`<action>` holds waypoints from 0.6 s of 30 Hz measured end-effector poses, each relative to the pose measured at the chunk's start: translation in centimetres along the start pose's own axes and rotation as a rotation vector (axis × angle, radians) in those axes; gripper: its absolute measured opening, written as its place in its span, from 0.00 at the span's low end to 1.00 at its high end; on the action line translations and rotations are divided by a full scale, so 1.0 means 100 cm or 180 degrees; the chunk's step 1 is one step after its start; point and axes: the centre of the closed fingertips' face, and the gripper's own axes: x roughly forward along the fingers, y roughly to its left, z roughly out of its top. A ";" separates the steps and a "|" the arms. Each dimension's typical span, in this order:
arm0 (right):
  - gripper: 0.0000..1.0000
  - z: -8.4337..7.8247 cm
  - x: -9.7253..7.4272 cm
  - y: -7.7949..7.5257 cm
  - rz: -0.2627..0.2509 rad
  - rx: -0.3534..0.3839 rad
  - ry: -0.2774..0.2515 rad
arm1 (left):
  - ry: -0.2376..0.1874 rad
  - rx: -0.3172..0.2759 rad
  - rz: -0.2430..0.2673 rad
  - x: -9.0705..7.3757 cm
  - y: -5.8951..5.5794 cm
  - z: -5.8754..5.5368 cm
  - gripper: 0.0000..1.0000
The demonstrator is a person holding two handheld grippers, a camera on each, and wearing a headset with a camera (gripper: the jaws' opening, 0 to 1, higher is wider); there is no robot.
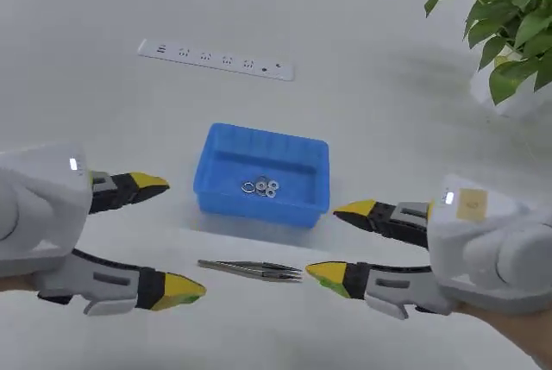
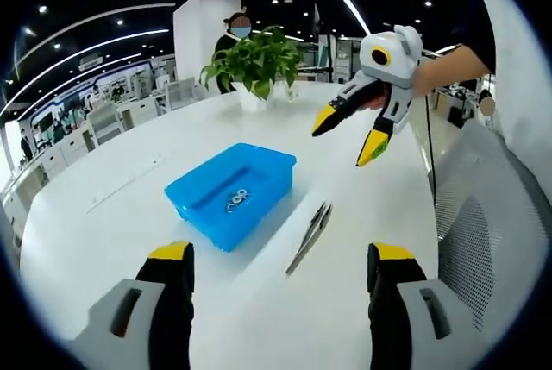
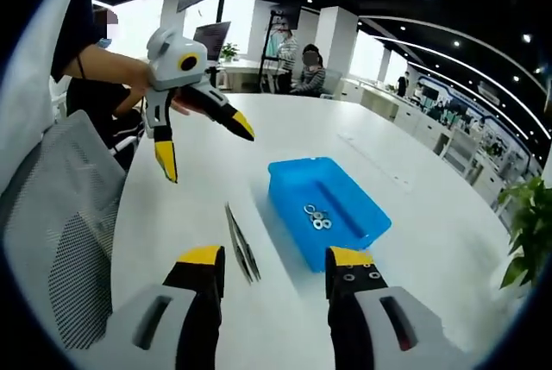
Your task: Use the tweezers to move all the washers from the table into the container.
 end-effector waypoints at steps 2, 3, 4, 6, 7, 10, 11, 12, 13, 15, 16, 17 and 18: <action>0.53 0.002 -0.008 0.000 -0.0068 -0.0051 0.0019 | -0.0016 -0.0024 0.0038 -0.007 -0.001 0.003 0.93; 0.53 0.003 -0.011 -0.001 -0.0110 -0.0090 0.0025 | -0.0026 -0.0035 0.0049 -0.012 -0.003 0.005 0.95; 0.54 0.003 -0.014 -0.001 -0.0131 -0.0110 0.0028 | -0.0041 -0.0034 0.0073 -0.016 -0.003 0.007 0.97; 0.58 0.006 -0.019 -0.001 -0.0186 -0.0118 0.0010 | -0.0095 -0.0033 0.0126 -0.025 -0.005 0.014 0.99; 0.60 0.007 -0.021 -0.001 -0.0189 -0.0117 -0.0014 | -0.0143 -0.0021 0.0158 -0.031 -0.006 0.020 1.00; 0.68 0.013 -0.026 0.001 -0.0206 -0.0107 -0.0088 | -0.0263 -0.0024 0.0164 -0.042 -0.009 0.035 1.00; 0.71 0.013 -0.027 0.002 -0.0207 -0.0096 -0.0083 | -0.0317 0.0031 0.0190 -0.046 -0.009 0.042 1.00; 0.72 0.014 -0.029 0.002 -0.0233 -0.0119 -0.0092 | -0.0327 0.0061 0.0222 -0.049 -0.009 0.044 1.00; 0.75 0.015 -0.031 0.002 -0.0260 -0.0145 -0.0100 | -0.0331 0.0078 0.0238 -0.052 -0.008 0.047 1.00; 0.85 0.016 -0.032 0.002 -0.0295 -0.0171 -0.0087 | -0.0341 0.0097 0.0270 -0.057 -0.008 0.050 1.00; 0.87 0.016 -0.034 0.003 -0.0310 -0.0177 -0.0074 | -0.0340 0.0109 0.0301 -0.059 -0.007 0.051 1.00; 0.89 0.016 -0.035 0.003 -0.0344 -0.0197 -0.0071 | -0.0346 0.0120 0.0336 -0.060 -0.006 0.052 1.00; 0.91 0.017 -0.038 0.003 -0.0395 -0.0222 -0.0076 | -0.0348 0.0123 0.0361 -0.063 -0.006 0.053 1.00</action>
